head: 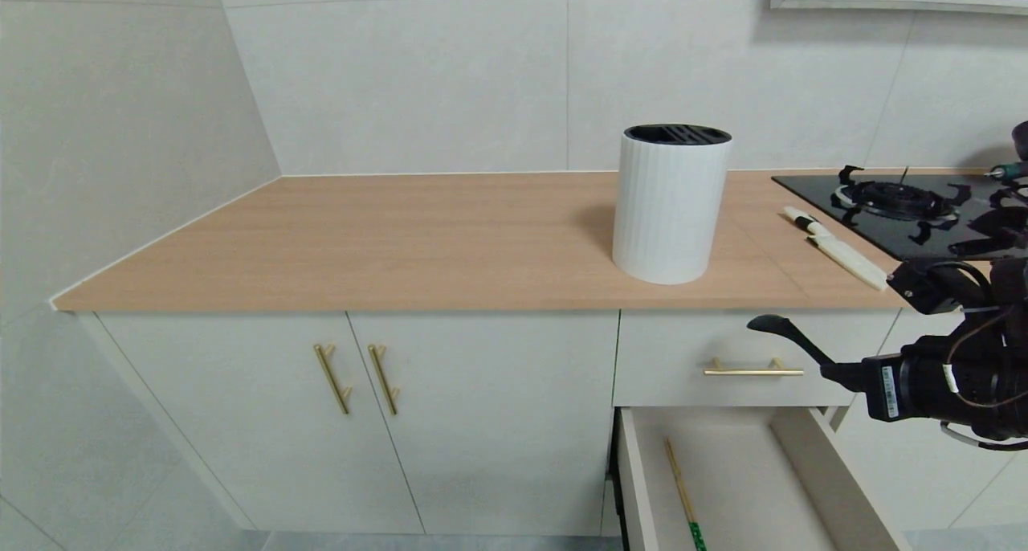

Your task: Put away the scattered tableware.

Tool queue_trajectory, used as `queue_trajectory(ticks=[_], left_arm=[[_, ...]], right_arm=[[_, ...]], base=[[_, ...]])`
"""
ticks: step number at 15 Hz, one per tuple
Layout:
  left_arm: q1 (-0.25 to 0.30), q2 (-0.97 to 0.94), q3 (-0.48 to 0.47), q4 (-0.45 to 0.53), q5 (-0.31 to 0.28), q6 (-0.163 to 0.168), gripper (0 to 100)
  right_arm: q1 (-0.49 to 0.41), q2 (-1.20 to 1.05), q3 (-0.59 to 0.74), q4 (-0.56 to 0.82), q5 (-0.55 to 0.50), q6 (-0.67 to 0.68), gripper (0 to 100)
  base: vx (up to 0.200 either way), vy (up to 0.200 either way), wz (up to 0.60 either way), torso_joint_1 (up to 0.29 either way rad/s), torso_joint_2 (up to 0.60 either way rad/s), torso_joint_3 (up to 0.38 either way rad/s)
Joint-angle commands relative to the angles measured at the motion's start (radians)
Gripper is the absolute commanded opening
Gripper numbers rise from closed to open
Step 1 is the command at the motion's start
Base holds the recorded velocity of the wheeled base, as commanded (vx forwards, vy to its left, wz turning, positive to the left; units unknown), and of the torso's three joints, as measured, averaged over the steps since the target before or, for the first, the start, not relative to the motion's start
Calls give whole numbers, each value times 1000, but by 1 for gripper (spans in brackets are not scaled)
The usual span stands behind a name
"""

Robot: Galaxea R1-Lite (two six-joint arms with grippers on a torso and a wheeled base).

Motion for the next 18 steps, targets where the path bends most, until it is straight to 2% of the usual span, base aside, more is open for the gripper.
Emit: queue_trajectory(ticks=[1, 13, 18], left_arm=[[0, 0, 0, 0, 1, 0, 100], [0, 0, 0, 0, 1, 0, 100], [0, 0, 0, 0, 1, 0, 100]], right_arm=[[0, 4, 5, -1, 1, -1, 0], [2, 27, 22, -1, 6, -21, 0], [2, 103, 27, -2, 6, -41, 0]], base=[[0, 0, 0, -203, 486, 286], [0, 0, 0, -164, 467, 303], [0, 0, 0, -27, 114, 78]])
